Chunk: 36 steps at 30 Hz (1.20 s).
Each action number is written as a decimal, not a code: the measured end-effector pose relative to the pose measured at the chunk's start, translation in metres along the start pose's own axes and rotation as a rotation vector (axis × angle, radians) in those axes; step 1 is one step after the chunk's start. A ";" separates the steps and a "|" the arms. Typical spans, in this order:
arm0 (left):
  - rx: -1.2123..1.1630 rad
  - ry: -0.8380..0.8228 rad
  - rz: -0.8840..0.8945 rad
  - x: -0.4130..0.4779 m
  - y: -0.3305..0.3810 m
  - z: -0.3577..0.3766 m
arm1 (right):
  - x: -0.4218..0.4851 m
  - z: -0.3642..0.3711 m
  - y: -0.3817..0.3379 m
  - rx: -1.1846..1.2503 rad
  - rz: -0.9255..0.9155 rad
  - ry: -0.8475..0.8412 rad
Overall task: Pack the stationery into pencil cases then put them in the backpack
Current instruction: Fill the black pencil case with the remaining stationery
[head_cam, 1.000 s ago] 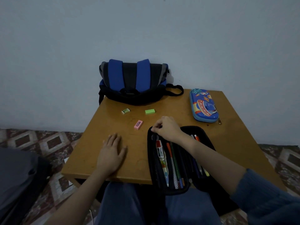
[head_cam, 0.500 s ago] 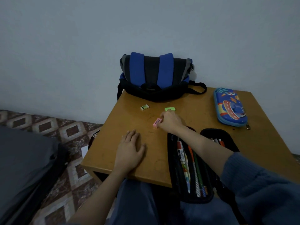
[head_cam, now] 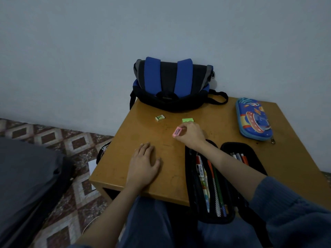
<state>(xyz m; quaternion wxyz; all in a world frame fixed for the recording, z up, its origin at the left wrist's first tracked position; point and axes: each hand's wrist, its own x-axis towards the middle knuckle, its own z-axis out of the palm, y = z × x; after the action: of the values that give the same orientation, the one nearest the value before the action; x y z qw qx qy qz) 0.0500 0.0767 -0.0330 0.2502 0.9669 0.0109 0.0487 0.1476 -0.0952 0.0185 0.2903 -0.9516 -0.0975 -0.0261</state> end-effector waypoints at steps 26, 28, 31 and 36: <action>-0.158 -0.127 0.019 -0.007 0.105 -0.004 | -0.061 -0.056 0.055 0.085 0.020 -0.163; -0.139 -0.140 0.011 -0.005 0.103 -0.002 | -0.063 -0.055 0.055 0.061 -0.003 -0.204; -0.182 -0.165 -0.034 -0.002 0.099 -0.001 | -0.063 -0.053 0.053 0.036 -0.027 -0.232; -0.426 -0.198 -0.206 -0.001 0.099 -0.002 | -0.061 -0.052 0.048 0.004 -0.035 -0.240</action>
<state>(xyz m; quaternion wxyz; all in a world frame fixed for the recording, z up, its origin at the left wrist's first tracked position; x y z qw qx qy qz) 0.0486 -0.0094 0.0164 0.4516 0.8863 0.0745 -0.0706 0.0978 -0.1731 0.0288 0.2781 -0.9454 -0.1482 0.0829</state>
